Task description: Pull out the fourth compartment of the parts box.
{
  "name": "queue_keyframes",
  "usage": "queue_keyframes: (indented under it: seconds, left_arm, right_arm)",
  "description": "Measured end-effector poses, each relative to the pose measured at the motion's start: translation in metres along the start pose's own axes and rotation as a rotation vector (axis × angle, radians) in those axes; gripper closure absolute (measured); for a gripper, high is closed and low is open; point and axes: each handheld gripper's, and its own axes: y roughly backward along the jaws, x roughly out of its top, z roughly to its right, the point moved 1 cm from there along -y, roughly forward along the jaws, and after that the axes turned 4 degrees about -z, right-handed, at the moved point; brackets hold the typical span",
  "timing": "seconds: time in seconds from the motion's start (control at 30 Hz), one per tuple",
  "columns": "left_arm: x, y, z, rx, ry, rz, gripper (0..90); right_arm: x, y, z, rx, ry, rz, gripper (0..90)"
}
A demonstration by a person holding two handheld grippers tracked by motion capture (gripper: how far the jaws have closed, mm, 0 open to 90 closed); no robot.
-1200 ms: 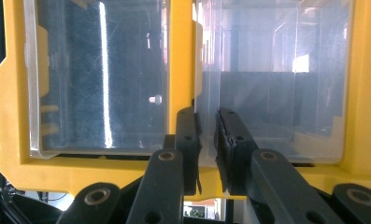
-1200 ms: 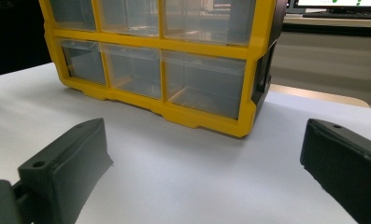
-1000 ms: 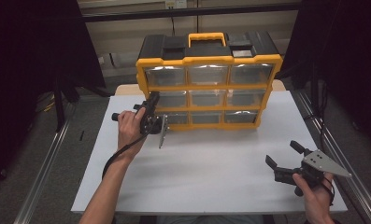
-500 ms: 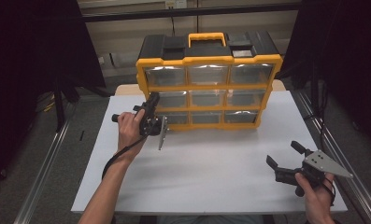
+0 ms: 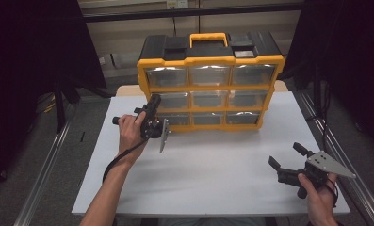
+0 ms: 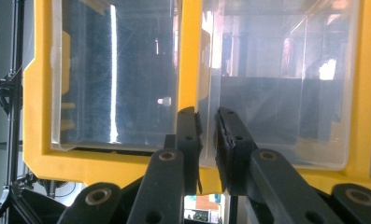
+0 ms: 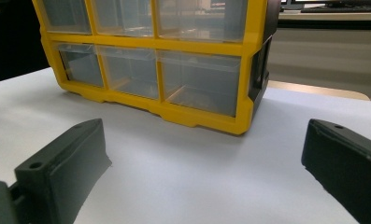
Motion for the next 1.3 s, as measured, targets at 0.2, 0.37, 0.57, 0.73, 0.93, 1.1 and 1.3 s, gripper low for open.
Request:
queue_keyframes:
  seconds: [0.2,0.37,0.57,0.73,0.93,1.1,1.3]
  left_arm:
    - [0.001,0.003,0.000,0.019,-0.002,0.001,80.5]
    - [0.002,0.006,0.001,0.016,0.001,-0.015,80.6]
    - [0.001,0.010,0.001,0.029,-0.006,0.003,80.7]
    - [0.001,0.012,0.003,0.040,0.031,0.032,80.6]
    - [0.001,0.013,0.004,0.046,0.028,0.043,80.6]
    - [0.001,0.017,0.004,0.052,0.042,0.045,80.5]
    - [0.001,0.020,0.004,0.053,0.037,0.053,80.5]
  right_arm:
    - [0.000,0.001,-0.002,-0.003,0.000,0.001,0.2]
    - [0.000,0.000,-0.001,0.000,-0.001,0.000,0.2]
    - [0.000,-0.001,-0.001,0.002,-0.008,0.001,0.1]
    - [0.000,-0.002,-0.002,0.001,-0.002,-0.004,0.2]
    - [0.000,-0.005,-0.003,0.011,0.009,-0.008,0.1]
    - [0.000,-0.008,-0.003,0.018,0.002,-0.012,0.2]
    - [0.000,-0.007,-0.002,0.017,0.003,-0.011,0.1]
